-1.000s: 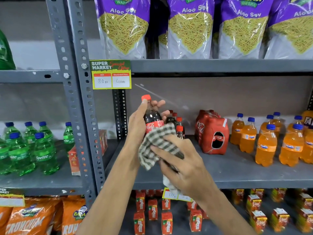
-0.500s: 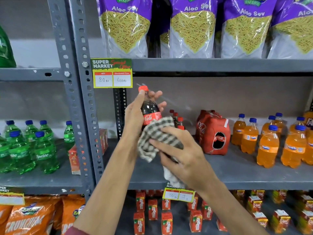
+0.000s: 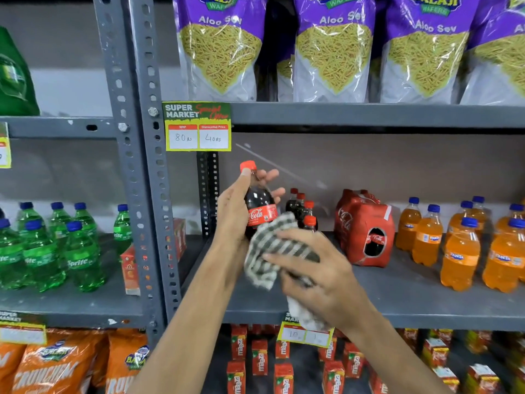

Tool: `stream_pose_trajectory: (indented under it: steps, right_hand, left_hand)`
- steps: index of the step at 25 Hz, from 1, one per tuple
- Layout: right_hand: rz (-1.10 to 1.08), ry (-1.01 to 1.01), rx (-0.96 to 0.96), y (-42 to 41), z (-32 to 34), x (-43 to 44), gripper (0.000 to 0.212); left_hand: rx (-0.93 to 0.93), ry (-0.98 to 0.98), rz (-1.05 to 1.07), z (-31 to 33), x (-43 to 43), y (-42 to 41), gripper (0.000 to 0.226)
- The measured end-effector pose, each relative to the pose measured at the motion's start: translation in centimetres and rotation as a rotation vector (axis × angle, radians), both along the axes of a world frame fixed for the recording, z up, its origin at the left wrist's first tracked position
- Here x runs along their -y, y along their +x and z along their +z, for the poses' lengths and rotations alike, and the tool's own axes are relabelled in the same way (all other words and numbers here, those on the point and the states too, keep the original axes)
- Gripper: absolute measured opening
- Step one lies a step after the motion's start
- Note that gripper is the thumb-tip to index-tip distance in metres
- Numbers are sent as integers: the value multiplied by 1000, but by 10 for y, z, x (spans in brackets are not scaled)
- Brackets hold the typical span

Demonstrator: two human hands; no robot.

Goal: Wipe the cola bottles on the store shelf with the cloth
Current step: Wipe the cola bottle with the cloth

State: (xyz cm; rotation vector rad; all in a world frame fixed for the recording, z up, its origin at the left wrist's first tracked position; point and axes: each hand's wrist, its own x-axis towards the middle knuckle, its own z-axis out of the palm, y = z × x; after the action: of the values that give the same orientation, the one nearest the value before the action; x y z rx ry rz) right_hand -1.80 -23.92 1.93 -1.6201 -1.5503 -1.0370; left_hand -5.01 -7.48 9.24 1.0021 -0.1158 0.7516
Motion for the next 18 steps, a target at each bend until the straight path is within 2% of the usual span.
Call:
stream_pose_trajectory:
  steps: [2, 4, 5, 7, 10, 12, 15, 18]
  right_hand:
    - [7, 124, -187, 9, 22, -8, 28]
    - [-43, 204, -285, 7, 50, -24, 31]
    - [-70, 198, -272, 2, 56, -31, 31]
    - [-89, 105, -122, -3, 39, -33, 30]
    - [-25, -98, 115, -2, -5, -14, 24]
    - [31, -68, 28, 10, -3, -8, 24]
    - [31, 110, -202, 18, 35, -24, 27]
    - [-30, 135, -221, 12, 53, -41, 29]
  left_hand:
    - [-18, 18, -27, -8, 12, 0, 30]
    - [-51, 65, -17, -17, 22, 4, 28]
    - [-54, 64, -7, -18, 22, 5, 35]
    - [-55, 9, -51, -13, 12, 5, 46]
    - [-17, -5, 4, -6, -11, 7, 37]
    - [-13, 14, 44, -5, -13, 6, 33]
    - [-31, 85, 2, -15, 5, 9, 29]
    - [-27, 100, -22, -20, 7, 12, 40]
